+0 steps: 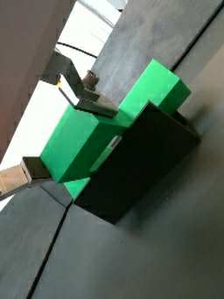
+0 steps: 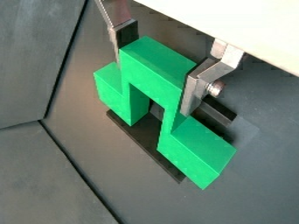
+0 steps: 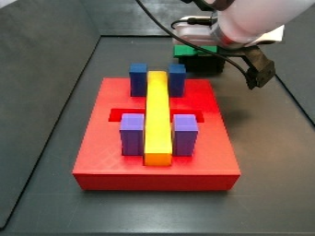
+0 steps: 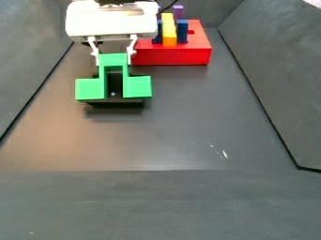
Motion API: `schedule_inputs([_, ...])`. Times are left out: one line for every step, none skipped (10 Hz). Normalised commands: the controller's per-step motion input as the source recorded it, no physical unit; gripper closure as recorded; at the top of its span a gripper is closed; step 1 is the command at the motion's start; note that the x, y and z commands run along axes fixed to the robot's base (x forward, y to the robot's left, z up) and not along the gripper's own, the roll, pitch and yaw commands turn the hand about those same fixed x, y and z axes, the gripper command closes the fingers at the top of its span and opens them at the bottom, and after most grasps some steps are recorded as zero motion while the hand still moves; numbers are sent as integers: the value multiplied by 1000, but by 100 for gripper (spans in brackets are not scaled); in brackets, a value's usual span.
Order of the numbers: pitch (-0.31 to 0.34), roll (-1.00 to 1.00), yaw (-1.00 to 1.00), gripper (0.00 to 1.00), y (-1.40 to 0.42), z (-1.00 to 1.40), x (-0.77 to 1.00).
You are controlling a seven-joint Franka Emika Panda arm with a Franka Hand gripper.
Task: Pick up the green object. Move up. Place the green object on the fixture. Regrasp the green object. Move to above the board. Insert the green object.
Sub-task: Regrasp the green object, then move to above the board.
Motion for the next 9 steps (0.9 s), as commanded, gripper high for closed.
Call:
schedule_inputs([0,0,0,100,0,0,0])
schedule_inputs([0,0,0,100,0,0,0])
schedule_inputs([0,0,0,100,0,0,0])
schedule_inputs([0,0,0,100,0,0,0])
schedule_inputs([0,0,0,100,0,0,0])
schedule_inputs([0,0,0,100,0,0,0])
schedule_inputs([0,0,0,100,0,1400,0])
schedule_inputs([-2,-38,70,100,-13,1400,3])
schedule_inputs([-11,-115,62,100,-3,1400,-18])
